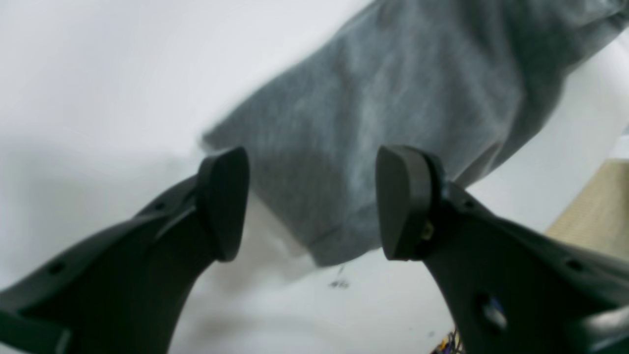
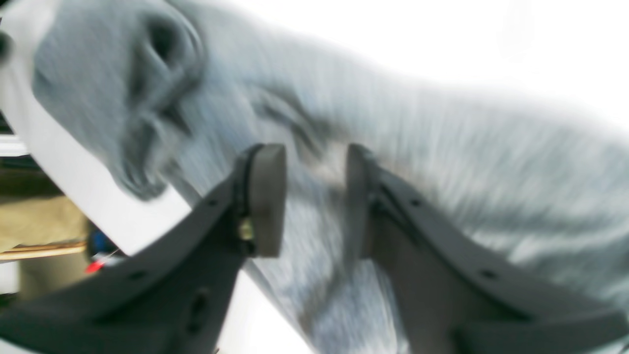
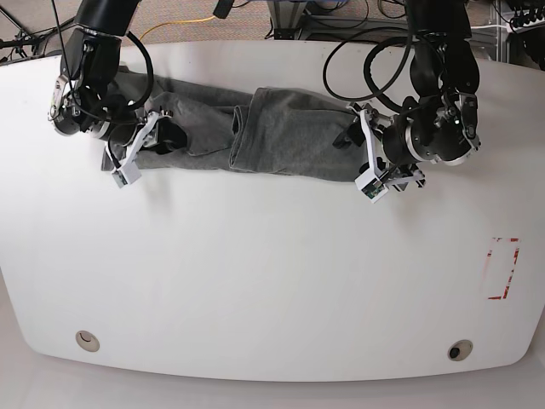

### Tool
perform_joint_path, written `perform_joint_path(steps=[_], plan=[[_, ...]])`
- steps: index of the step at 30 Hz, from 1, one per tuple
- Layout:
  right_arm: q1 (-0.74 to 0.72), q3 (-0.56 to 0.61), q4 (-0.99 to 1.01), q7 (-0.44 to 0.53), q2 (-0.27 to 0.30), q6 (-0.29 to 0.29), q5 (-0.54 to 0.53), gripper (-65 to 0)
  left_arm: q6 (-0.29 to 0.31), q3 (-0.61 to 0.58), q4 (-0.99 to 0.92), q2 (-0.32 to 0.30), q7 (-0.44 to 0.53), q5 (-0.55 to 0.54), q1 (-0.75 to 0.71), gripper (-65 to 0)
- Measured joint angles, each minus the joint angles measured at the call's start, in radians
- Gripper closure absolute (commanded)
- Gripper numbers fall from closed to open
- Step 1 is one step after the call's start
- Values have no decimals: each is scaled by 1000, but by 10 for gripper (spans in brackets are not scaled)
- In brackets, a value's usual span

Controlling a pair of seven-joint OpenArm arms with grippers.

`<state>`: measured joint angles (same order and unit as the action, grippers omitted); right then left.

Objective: Fold the T-shirt properly
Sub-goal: 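Fold the strip end with the left gripper toward the right gripper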

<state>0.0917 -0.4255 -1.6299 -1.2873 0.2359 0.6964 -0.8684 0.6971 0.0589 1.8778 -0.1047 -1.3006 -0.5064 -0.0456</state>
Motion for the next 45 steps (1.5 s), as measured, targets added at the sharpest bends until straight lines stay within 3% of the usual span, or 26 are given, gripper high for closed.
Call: perform_joint_path(steps=[6, 7, 12, 16, 20, 24, 29, 36, 40, 43, 45], plan=[[-8, -98, -9, -18, -11, 0, -132, -623, 0, -5, -97, 2, 76, 48, -32, -379], [-6, -128, 1, -27, -9, 1, -138, -650, 0, -5, -114, 2, 87, 59, -32, -379], [-9, -314, 137, -42, 11, 0, -170, -650, 0, -5, -162, 3, 137, 65, -27, -379], [-2, -441, 293, -52, 78, -3, -164, -623, 0, -5, -184, 3, 158, 66, -27, -379], [-2, -488, 395, -48, 152, -5, -159, -609, 0, -5, -189, 5, 159, 65, -27, -379], [-2, -494, 436, -39, 191, -5, -166, -607, 0, -5, -188, 4, 165, 65, -26, -379], [6, -462, 439, -37, 177, -4, -175, -607, 0, -2, -188, 5, 165, 64, -24, -379], [2, -387, 426, 3, 92, 11, -240, -606, 0, 0, -188, 5, 165, 65, -24, -379], [4, -352, 423, 16, 77, 12, -259, -601, 0, 0, -188, 7, 165, 65, -23, -379], [3, -333, 405, 15, 68, 12, -254, -531, 0, 7, -188, 22, 164, 66, -24, -379], [6, -329, 366, 0, 55, 10, -220, -436, 0, 28, -189, 37, 165, 65, -24, -379]])
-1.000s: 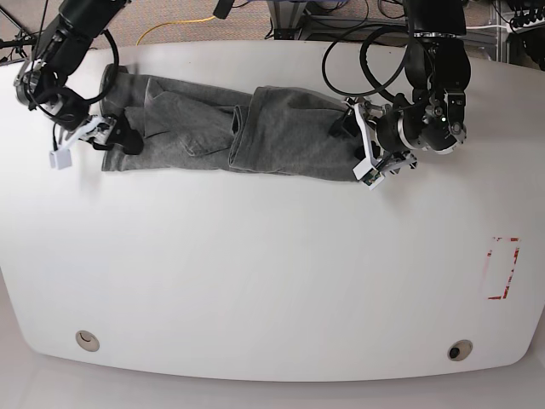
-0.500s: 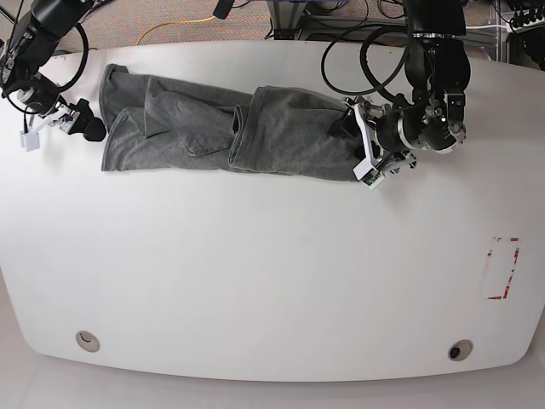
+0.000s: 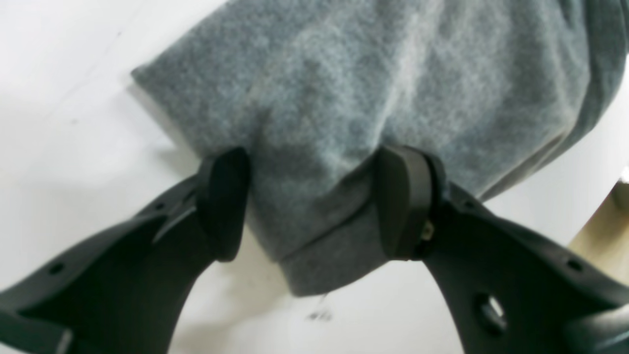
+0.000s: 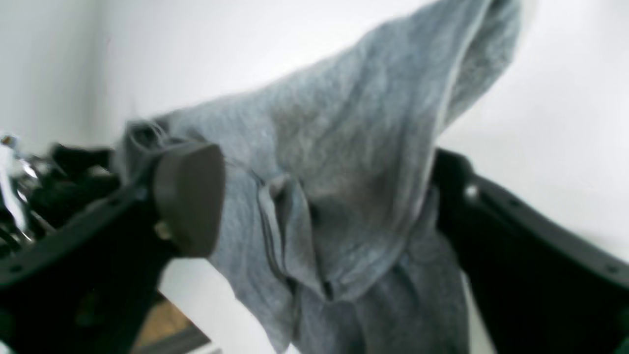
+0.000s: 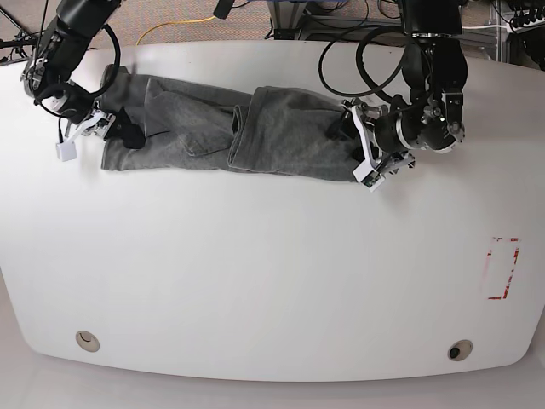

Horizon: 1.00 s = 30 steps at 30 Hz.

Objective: Fold the T-shirt properly
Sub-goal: 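Fold the strip end with the left gripper toward the right gripper, then push both held strip ends together toward the middle of the shirt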

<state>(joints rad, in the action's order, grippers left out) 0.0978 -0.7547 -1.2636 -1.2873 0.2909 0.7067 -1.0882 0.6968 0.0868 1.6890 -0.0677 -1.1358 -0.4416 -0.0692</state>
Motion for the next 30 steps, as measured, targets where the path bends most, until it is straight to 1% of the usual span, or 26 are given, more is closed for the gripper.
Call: perform_joint_path(steps=[2, 3, 5, 8, 9, 12, 13, 17, 20, 22, 24, 30], plan=[[19, 3, -52, -22, -22, -7, 27, -335, 0, 31, -4, 20, 0, 0, 1, -379], [27, 7, -78, -32, -29, -12, 40, -296, 0, 39, -13, 30, 0, 0, 2, -379], [46, 10, -120, -56, -34, -12, 52, -190, 0, 42, -41, 40, 0, 0, 3, -379], [58, 8, -179, -57, -35, -11, 64, -44, 0, 40, -74, 45, 19, -12, 5, -379], [59, 14, -201, -51, -30, -11, 63, -8, 0, 41, -84, 51, 25, -20, 7, -379], [56, 40, -251, -48, -22, -35, 60, 0, 0, 42, -104, 73, 32, -23, 17, -379], [59, 47, -275, -51, -24, -57, 62, 0, 0, 42, -106, 77, 31, -23, 20, -379], [70, 69, -388, -53, -26, -82, 59, 0, 0, 40, -121, 87, 30, -25, 29, -379], [62, 116, -449, -52, -18, -90, 64, 0, 0, 45, -137, 109, 32, -28, 38, -379], [58, 144, -496, -52, -24, -100, 60, 0, -43, 43, -147, 127, 31, -30, 51, -379], [58, 161, -535, -51, -26, -100, 54, 0, -69, 42, -161, 145, 26, -29, 67, -379], [42, 246, -594, -53, -29, -101, 51, 0, -89, 43, -180, 185, 26, -19, 84, -379]])
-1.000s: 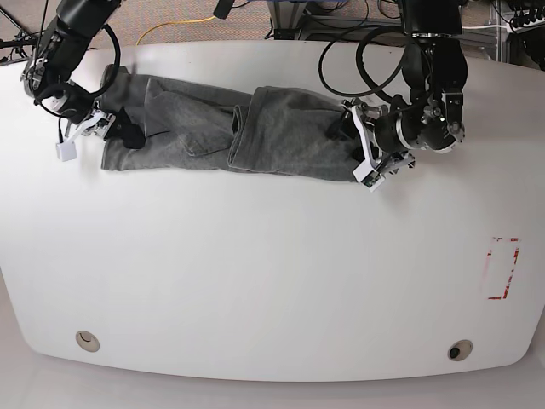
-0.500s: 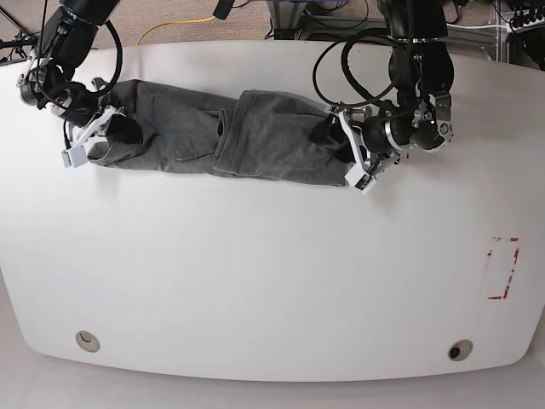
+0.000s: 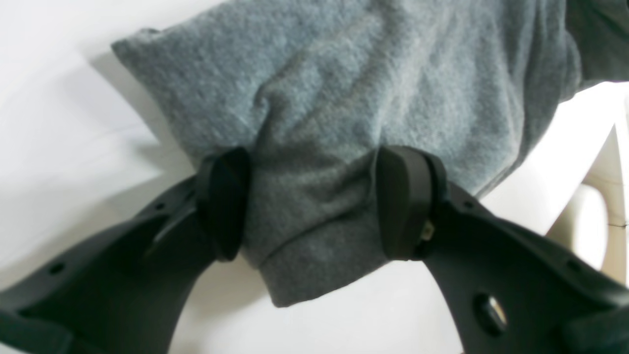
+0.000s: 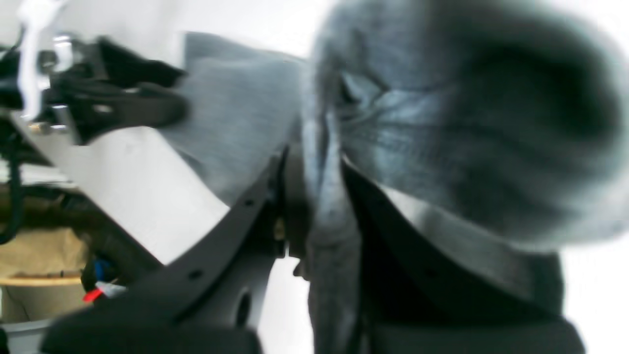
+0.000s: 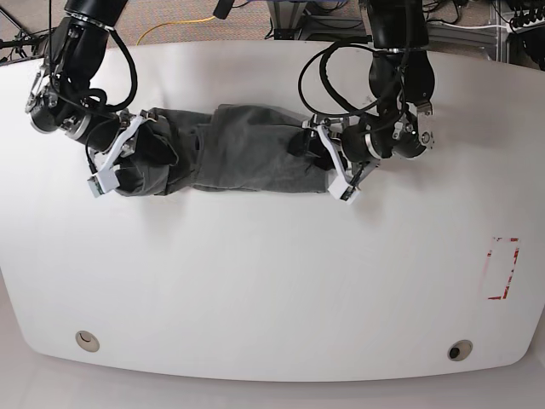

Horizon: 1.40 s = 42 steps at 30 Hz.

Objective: Fold the T-shirt properly
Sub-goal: 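Push both held strip ends together toward the middle of the shirt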

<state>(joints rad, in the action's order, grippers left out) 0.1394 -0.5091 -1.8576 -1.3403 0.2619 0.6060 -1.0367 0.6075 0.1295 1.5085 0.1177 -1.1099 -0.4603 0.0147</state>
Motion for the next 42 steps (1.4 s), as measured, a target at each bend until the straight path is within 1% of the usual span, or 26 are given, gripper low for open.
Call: perform_joint_path(steps=[4, 6, 9, 13, 18, 23, 25, 28, 30, 32, 33, 36, 37, 38, 39, 42], plan=[[0, 30, -29, 0, -3, 0, -37, 0, -27, 0, -11, 24, 0, 10, 13, -379], [-6, 39, -29, 0, -18, 0, -58, 0, -34, -1, -17, 31, 1, 12, 14, -379], [-29, 53, -28, -7, -49, 0, -60, 0, -49, -1, -42, 34, 9, -9, 19, -379], [-43, 121, -29, 4, -64, 4, -73, 0, -51, -1, -52, 34, 14, -14, 19, -379], [-51, 166, -26, -11, -121, 4, -59, 0, -50, -2, -62, 36, 34, -15, 21, -379], [-70, 187, -20, 1, -166, 4, -64, 0, -50, -2, -66, 37, 38, -16, 21, -379], [-75, 194, 8, 7, -182, 4, -50, 0, -51, -2, -66, 37, 38, -16, 21, -379], [-98, 204, 61, 5, -206, 4, 50, -10, -50, -4, -66, 37, 39, -16, 21, -379], [-110, 218, 82, 34, -209, 4, 71, -68, -50, -5, -66, 37, 39, -16, 21, -379], [-120, 249, 93, 69, -203, 4, 83, -170, -50, -4, -66, 37, 39, -16, 21, -379], [-124, 267, 100, 73, -200, 4, 88, -239, -50, -4, -66, 37, 39, -15, 21, -379], [-125, 306, 105, 90, -190, 3, 94, -476, -50, -5, -66, 37, 38, -15, 28, -379], [-124, 316, 104, 99, -188, 3, 93, -533, -50, -5, -67, 37, 35, -15, 31, -379], [-123, 323, 103, 102, -187, 3, 90, -620, -50, -5, -68, 37, 32, -15, 34, -379], [-122, 328, 98, 101, -187, 3, 92, -650, -50, -5, -68, 37, 26, -13, 38, -379], [-120, 334, 84, 107, -187, 1, 89, -650, -50, -5, -69, 37, 27, -7, 42, -379]])
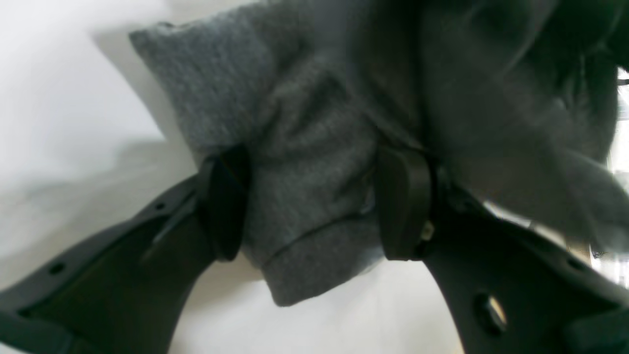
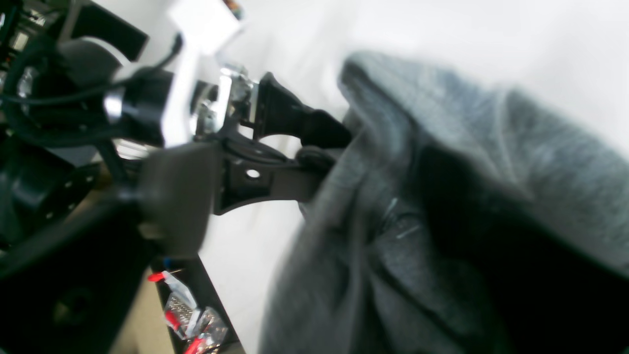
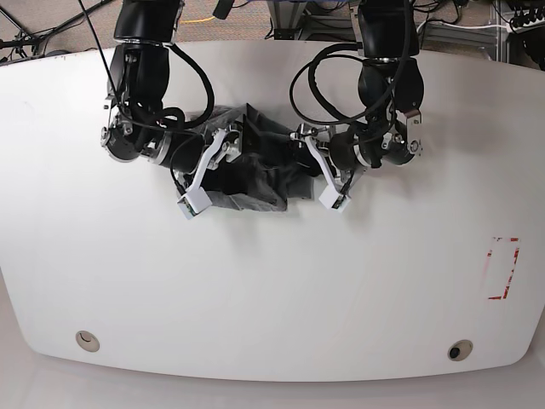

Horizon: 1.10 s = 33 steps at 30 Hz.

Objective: Fold the T-shirt properly
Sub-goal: 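Push both held strip ends together toward the middle of the shirt, then open both grippers and lift them away from the bundled shirt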

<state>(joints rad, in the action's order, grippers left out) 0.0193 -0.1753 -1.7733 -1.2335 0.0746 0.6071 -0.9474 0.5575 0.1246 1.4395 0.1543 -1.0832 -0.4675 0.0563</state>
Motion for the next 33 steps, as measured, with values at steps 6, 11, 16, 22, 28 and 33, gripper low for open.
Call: perform_joint_path(steps=[6, 11, 16, 22, 28, 33], plan=[[0, -8, -3, -1, 0, 2, 1, -650, 27, 8, 26, 0, -23, -32, -4, -378], [13, -84, -51, 1, 10, 3, -4, -650, 108, 77, 108, -43, -21, -190, -3, -378], [82, -89, -76, -20, 48, 70, -99, -644, 111, 137, 159, -118, -22, -293, -6, -378], [179, -85, -141, -37, 98, 82, -111, -580, 114, 178, 169, -232, -26, -351, -7, -378], [235, -85, -227, -32, 153, 82, -97, -571, 115, 174, 171, -316, -23, -396, -26, -378], [245, -82, -228, -34, 219, 82, -92, -569, 116, 175, 169, -344, -29, -383, -50, -378]])
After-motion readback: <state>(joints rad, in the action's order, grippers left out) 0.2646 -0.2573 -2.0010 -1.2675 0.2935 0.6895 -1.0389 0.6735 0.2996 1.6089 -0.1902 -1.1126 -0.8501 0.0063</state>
